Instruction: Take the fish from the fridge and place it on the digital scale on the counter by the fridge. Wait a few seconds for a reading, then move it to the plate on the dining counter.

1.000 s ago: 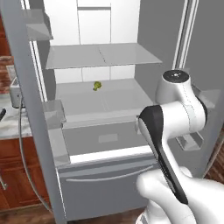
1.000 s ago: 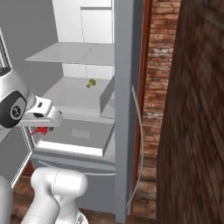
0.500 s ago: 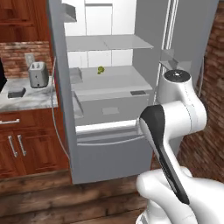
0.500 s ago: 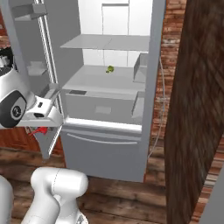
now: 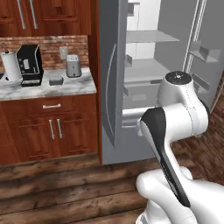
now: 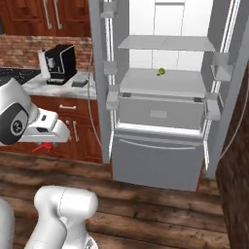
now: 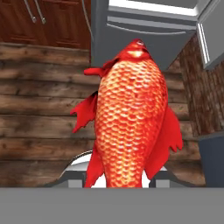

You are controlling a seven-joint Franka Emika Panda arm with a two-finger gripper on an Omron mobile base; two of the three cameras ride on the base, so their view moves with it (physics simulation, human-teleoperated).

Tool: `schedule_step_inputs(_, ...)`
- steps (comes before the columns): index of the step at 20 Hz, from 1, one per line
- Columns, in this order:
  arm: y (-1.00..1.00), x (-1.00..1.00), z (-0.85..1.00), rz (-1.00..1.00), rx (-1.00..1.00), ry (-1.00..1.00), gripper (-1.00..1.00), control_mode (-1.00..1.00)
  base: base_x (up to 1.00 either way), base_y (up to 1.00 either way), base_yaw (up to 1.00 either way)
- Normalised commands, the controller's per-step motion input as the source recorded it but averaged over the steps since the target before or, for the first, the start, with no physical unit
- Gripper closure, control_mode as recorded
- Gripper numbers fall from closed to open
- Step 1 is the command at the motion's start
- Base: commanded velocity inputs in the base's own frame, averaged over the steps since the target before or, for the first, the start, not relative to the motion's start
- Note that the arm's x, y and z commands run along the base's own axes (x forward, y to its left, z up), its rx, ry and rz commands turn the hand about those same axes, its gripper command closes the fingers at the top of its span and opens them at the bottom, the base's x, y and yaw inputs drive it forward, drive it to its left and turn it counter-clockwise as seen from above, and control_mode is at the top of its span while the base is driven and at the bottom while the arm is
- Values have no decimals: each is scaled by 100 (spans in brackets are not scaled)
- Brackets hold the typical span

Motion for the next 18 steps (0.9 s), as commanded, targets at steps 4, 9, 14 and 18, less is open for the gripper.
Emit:
schedule_step_inputs(4,0,0,0,0,0,0,100,100,21,100,-3)
schedule_step_inputs(9,0,0,0,0,0,0,100,100,70,96,-9)
schedule_step_inputs(14,0,0,0,0,0,0,100,100,87,70,-8)
schedule_step_inputs(18,0,0,0,0,0,0,100,100,98,37,-11)
